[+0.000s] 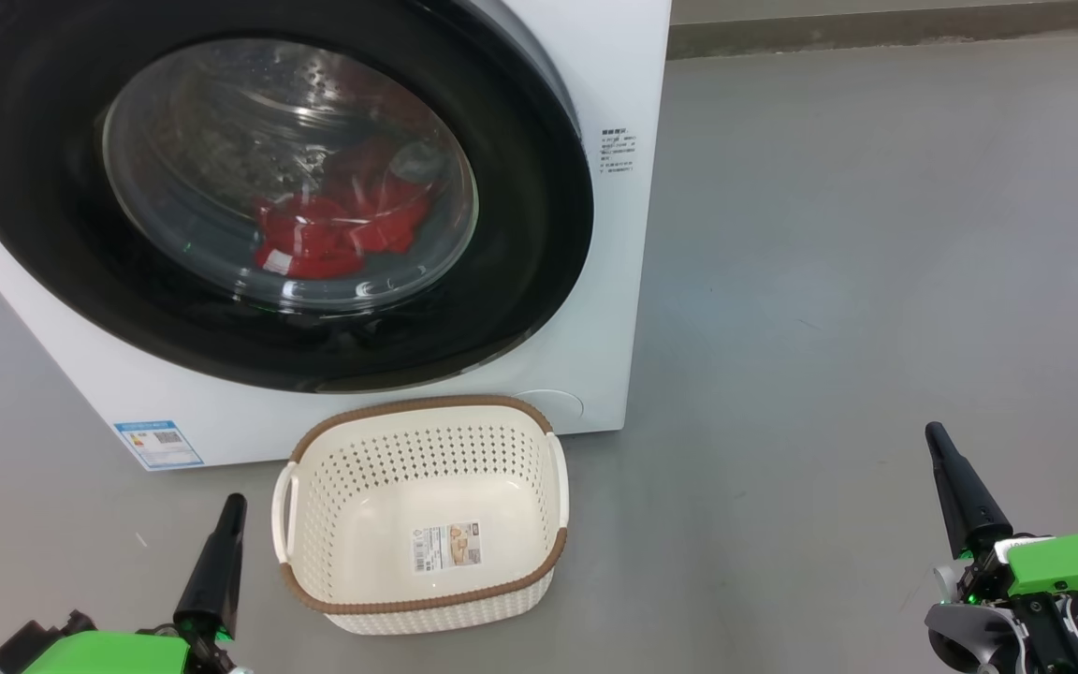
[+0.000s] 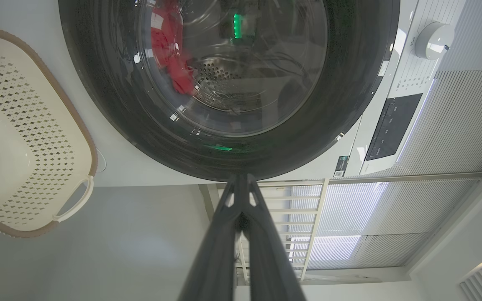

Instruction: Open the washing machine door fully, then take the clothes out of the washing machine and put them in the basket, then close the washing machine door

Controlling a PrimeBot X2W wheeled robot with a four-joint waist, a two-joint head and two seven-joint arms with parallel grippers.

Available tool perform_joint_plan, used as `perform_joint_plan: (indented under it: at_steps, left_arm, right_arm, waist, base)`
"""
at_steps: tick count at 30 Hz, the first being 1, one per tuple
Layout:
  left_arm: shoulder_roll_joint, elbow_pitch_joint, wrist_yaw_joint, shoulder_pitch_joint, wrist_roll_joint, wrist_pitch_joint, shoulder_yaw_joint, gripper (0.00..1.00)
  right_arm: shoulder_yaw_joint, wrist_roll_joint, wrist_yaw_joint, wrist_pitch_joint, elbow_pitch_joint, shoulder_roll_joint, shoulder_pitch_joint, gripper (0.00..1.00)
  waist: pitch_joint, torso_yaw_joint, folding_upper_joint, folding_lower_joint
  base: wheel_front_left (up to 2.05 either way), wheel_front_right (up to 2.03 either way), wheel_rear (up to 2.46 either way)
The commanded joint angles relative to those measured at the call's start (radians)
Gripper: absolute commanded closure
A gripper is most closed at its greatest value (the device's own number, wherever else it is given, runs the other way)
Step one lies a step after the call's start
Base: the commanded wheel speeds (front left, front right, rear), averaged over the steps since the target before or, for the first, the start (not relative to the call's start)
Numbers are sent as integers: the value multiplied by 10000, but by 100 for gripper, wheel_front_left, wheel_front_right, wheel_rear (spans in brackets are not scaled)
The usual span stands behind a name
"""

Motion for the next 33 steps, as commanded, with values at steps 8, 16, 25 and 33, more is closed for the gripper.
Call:
perform_joint_plan:
  at_steps: [8, 16, 25, 33]
  left_arm:
    - [107, -245, -73, -82, 118, 78, 359, 100]
    - [-96, 446, 10, 112, -4, -7, -91, 0]
    - [-179, 670, 6, 145, -24, -186, -325, 0]
    - [-117, 634, 1, -17, 172, -404, -570, 0]
  right_arm:
    - [131, -99, 6, 58, -254, -59, -247, 100]
    - [88, 2, 0, -10, 448, 209, 203, 0]
    - [387, 48, 0, -165, 709, 287, 220, 0]
    - [718, -68, 1, -372, 711, 258, 3, 0]
  waist:
    - [0, 0, 0, 0]
    - [0, 0, 0, 0]
    - [-20, 0, 0, 23]
    - [6, -3, 0, 1]
  base:
    - [0, 0, 0]
    - [0, 0, 0]
    - [0, 0, 0]
    - [0, 0, 0]
